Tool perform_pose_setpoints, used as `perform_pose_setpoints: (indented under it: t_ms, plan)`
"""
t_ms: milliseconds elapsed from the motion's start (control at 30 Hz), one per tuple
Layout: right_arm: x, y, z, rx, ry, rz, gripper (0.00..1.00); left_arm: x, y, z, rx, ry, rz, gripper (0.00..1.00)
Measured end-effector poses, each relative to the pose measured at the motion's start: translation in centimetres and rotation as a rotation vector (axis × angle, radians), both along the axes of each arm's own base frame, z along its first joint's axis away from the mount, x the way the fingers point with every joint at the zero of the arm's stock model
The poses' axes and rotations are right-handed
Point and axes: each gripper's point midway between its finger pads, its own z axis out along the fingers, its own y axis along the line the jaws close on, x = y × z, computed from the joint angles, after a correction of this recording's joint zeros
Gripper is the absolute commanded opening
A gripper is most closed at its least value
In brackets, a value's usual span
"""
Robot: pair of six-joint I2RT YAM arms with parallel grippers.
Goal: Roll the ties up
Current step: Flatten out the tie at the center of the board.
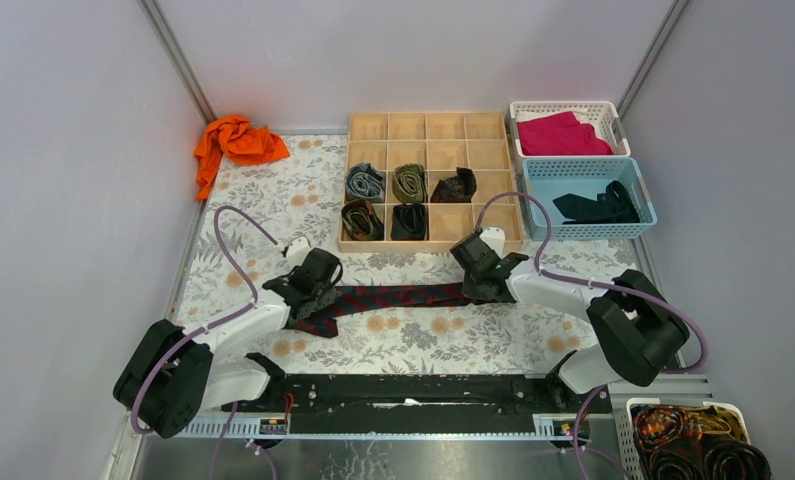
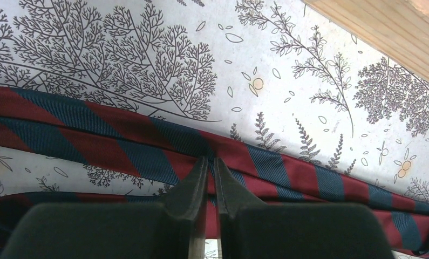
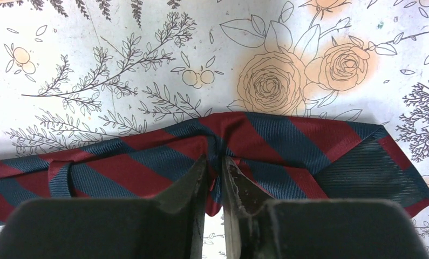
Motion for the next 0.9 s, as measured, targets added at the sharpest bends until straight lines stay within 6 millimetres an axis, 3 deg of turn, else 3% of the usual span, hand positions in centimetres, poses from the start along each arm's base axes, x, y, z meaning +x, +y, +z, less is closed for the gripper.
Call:
perform_pose_setpoints:
  t_ms: [133, 900]
  plan:
    - [0.09, 0.07, -0.03, 0.003, -0.001, -0.006, 0.41, 0.0, 0.0, 0.0, 0.0, 0.001, -0.001, 0.13]
    - [0.39, -0.34, 0.67, -0.041, 0.006, -0.007, 0.45, 0.26, -0.42, -0.01, -0.019, -0.013, -0.023, 0.11]
